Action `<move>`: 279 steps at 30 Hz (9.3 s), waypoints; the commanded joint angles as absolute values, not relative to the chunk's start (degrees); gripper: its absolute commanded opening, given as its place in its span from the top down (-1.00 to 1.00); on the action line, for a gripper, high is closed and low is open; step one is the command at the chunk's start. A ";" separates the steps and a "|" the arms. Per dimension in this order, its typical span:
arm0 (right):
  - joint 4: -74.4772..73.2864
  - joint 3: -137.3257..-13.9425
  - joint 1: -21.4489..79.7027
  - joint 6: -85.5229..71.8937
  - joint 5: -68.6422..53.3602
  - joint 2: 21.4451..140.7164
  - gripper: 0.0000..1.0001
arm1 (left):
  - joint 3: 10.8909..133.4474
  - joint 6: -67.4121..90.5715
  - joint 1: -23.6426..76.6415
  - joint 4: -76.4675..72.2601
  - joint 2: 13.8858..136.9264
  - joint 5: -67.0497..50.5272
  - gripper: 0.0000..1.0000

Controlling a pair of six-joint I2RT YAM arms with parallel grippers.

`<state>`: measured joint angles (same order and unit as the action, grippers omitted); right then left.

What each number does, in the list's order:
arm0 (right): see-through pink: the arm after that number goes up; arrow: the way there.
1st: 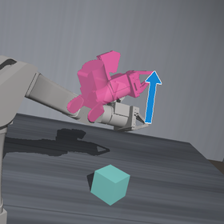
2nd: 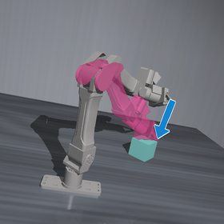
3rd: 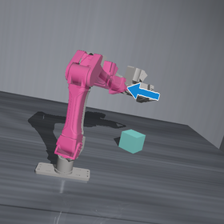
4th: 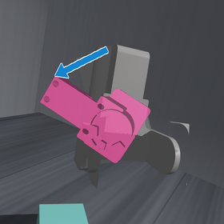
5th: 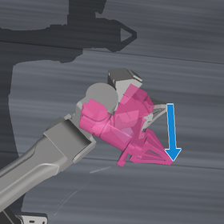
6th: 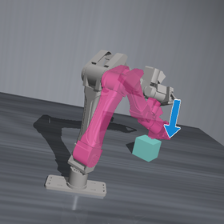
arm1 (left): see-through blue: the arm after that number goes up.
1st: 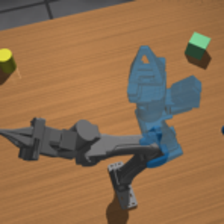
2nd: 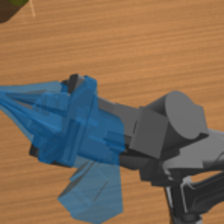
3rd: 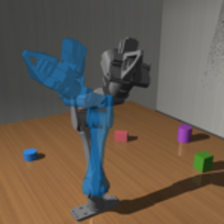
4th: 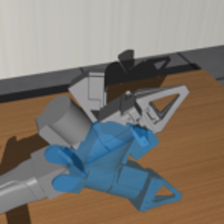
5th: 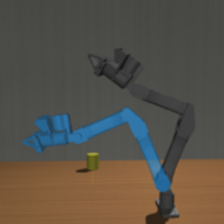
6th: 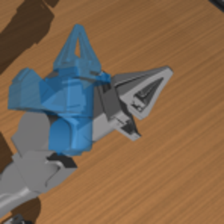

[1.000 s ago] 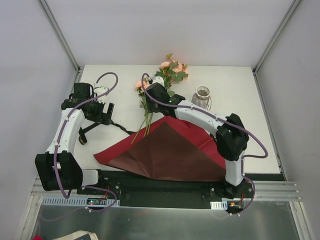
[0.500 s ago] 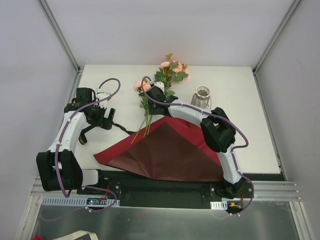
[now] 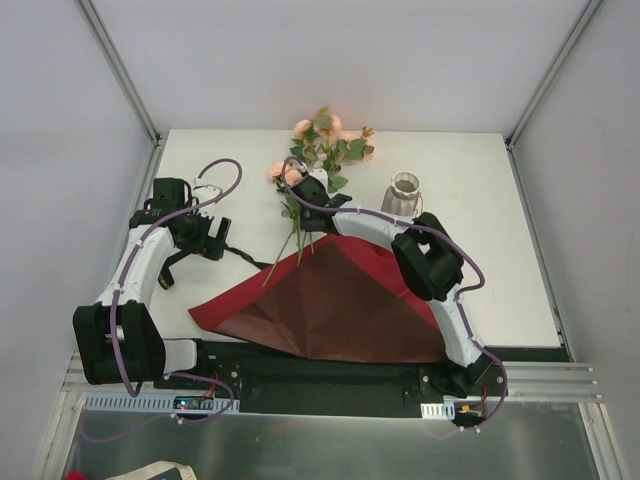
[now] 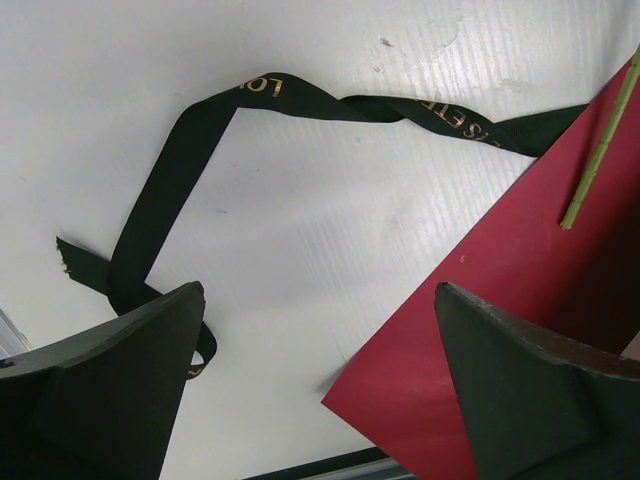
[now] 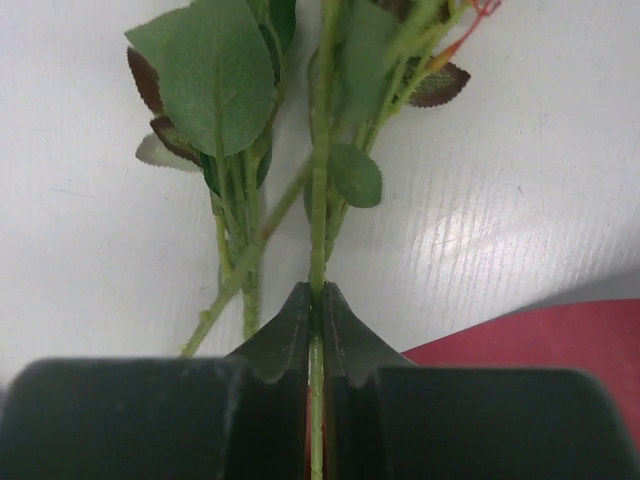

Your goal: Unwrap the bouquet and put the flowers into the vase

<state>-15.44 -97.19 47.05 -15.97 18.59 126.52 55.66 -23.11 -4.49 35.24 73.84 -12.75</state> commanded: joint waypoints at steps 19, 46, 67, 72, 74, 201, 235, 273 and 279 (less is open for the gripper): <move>-4.32 -85.54 51.06 -8.29 30.05 105.13 0.98 | 56.07 -24.26 -4.48 34.45 71.54 -10.19 -0.98; 59.05 -76.22 41.76 34.02 21.98 85.00 0.99 | 56.43 -25.22 -4.48 34.45 70.58 -8.17 -0.98; 53.45 -56.72 41.65 9.93 -0.35 72.52 0.99 | 69.87 -18.64 -4.39 38.67 70.22 -23.02 -0.98; 37.82 -48.00 49.56 7.30 12.03 65.85 0.99 | 67.87 -19.42 -4.39 38.67 68.30 -21.71 -0.98; 29.41 -45.54 51.67 5.20 15.01 64.78 0.99 | 66.19 -20.65 -4.48 38.67 67.06 -20.49 -0.98; 25.76 -64.50 39.19 18.72 33.04 61.09 -0.13 | 58.62 -26.19 -4.57 37.27 60.56 -10.99 -0.98; -13.18 -100.19 49.22 -26.89 20.92 120.67 -0.36 | 56.25 -27.16 -4.75 36.04 60.91 -10.20 -0.98; -4.40 -93.35 47.99 -34.02 23.38 124.37 0.60 | 53.00 -29.01 -5.63 32.96 61.00 -9.84 -0.98; -3.08 -91.41 48.08 -32.78 23.64 120.51 0.62 | 53.00 -28.65 -5.63 32.96 60.30 -9.93 -0.98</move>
